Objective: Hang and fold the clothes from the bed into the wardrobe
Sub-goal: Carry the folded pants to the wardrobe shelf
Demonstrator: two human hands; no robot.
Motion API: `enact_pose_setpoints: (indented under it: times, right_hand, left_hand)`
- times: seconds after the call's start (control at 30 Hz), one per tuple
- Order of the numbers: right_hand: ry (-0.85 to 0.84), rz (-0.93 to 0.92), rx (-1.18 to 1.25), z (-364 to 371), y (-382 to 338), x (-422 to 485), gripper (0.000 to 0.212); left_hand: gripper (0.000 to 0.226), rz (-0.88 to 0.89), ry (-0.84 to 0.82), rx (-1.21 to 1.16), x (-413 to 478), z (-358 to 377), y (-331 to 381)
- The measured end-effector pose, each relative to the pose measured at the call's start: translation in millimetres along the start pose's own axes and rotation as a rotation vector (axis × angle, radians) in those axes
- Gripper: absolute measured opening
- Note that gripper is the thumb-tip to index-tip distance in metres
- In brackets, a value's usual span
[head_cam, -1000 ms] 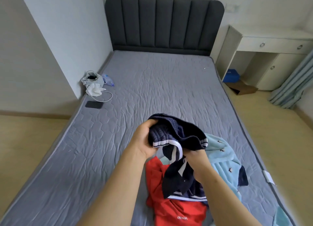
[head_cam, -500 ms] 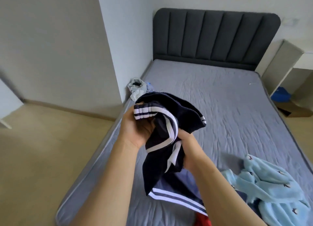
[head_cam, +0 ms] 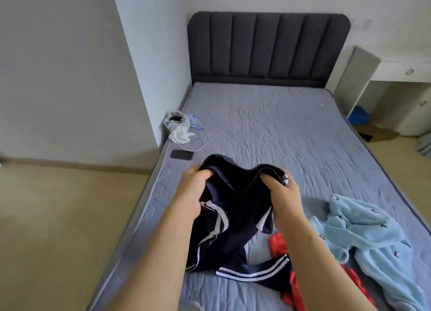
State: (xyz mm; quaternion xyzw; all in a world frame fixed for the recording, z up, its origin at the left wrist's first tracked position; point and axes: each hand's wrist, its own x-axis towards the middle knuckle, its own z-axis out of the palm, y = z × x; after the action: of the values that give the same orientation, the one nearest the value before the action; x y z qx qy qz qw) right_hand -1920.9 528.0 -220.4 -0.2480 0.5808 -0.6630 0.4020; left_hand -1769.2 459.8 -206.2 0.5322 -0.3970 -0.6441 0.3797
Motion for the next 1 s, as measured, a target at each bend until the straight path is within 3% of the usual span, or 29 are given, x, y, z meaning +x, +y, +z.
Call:
enact_pose_setpoints:
  times: [0.07,0.13,0.17,0.3,0.4,0.47,0.53,0.6,0.7,0.8,0.9,1.0]
  right_hand:
    - [0.062,-0.015,-0.002,-15,-1,0,0.024]
    - [0.137,-0.029,-0.027,-32,-5,-2,0.012]
    - [0.172,-0.054,-0.057,-39,-7,-4,0.01]
    - [0.259,-0.165,-0.123,-60,-20,-10,0.036]
    - [0.319,-0.144,-0.041,-76,-28,-7,0.033]
    - [0.309,-0.11,0.009,-86,-33,-4,0.034]
    - [0.303,-0.07,0.041,-93,-40,0,0.031]
    - [0.28,-0.034,0.073,-97,-52,6,0.022]
    - [0.187,0.019,0.17,-96,-83,15,0.015]
    - [0.008,0.095,0.254,-87,-119,25,0.019]
    - [-0.225,0.178,0.273,-70,-161,32,0.03]
    - [-0.351,0.121,0.3,-53,-206,40,0.036]
  left_hand:
    - [0.022,0.182,0.077,0.363,4,-3,-9]
    - [0.024,0.347,0.046,0.689,7,-6,-9]
    - [0.023,0.379,0.028,0.83,11,-8,-7]
    - [0.016,0.409,0.025,1.193,21,0,8]
    - [0.017,0.409,0.002,1.393,25,8,9]
    - [0.017,0.42,0.049,1.211,30,10,6]
    - [0.022,0.378,0.043,0.774,31,13,8]
    - [0.021,0.293,-0.04,0.371,27,17,19]
    - [0.01,0.234,-0.234,0.015,17,17,48]
    - [0.017,0.279,-0.354,-0.164,7,13,88]
    - [0.022,0.343,-0.362,-0.273,-7,14,133]
    - [0.026,0.428,-0.348,-0.336,-25,16,183]
